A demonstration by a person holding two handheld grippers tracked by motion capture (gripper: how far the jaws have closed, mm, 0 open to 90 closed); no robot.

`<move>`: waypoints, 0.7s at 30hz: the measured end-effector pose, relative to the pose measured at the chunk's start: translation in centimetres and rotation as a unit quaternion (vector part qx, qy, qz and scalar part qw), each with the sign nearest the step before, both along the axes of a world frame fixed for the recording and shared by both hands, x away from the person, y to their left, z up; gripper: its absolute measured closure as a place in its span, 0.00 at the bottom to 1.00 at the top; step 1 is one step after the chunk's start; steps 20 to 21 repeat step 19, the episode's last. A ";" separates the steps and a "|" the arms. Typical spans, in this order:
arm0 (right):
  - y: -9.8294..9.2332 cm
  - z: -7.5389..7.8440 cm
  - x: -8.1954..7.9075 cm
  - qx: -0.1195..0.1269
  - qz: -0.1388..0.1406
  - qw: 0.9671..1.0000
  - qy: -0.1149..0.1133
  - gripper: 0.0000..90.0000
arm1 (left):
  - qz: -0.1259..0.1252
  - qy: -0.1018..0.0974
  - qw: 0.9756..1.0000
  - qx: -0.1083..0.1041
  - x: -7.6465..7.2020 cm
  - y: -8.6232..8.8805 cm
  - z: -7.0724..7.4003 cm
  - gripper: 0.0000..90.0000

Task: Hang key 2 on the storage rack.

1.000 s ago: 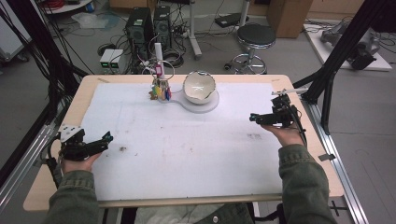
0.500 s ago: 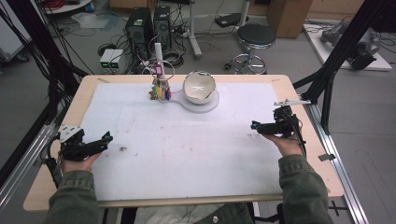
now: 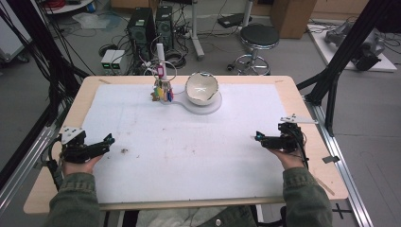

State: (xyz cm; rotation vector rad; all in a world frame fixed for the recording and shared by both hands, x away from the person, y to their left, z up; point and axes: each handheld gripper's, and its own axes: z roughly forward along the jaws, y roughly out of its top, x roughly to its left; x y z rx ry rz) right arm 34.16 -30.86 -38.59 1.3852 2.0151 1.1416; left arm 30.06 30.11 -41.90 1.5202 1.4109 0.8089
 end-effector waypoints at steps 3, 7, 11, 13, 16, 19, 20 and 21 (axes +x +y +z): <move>-0.1 -0.6 -0.4 0.003 -0.009 1.000 -0.009 0.01 | -0.002 0.002 1.000 -0.002 0.0 0.0 0.0 0.02; -0.4 -1.9 -1.4 0.005 -0.036 0.999 -0.035 0.01 | -0.010 0.002 1.000 -0.002 0.0 -0.1 0.0 0.02; -0.7 -2.4 -1.6 0.007 -0.039 0.999 -0.035 0.01 | -0.014 0.007 1.000 0.001 0.2 -0.2 -0.2 0.02; -0.7 -2.3 -1.7 0.008 -0.040 0.998 -0.041 0.01 | -0.015 0.008 1.000 0.000 0.3 -0.2 -0.2 0.02; -0.5 -2.2 -1.8 0.001 -0.038 0.998 -0.050 0.01 | -0.014 0.007 1.000 -0.002 0.3 -0.1 -0.2 0.02; -0.7 -2.1 -1.9 0.004 -0.040 0.998 -0.052 0.01 | -0.015 0.009 1.000 0.002 0.3 -0.2 -0.2 0.02; -0.7 -2.1 -1.9 0.004 -0.040 0.998 -0.052 0.01 | -0.015 0.009 1.000 0.002 0.3 -0.2 -0.2 0.02; -0.7 -2.1 -1.9 0.004 -0.040 0.998 -0.052 0.01 | -0.015 0.009 1.000 0.002 0.3 -0.2 -0.2 0.02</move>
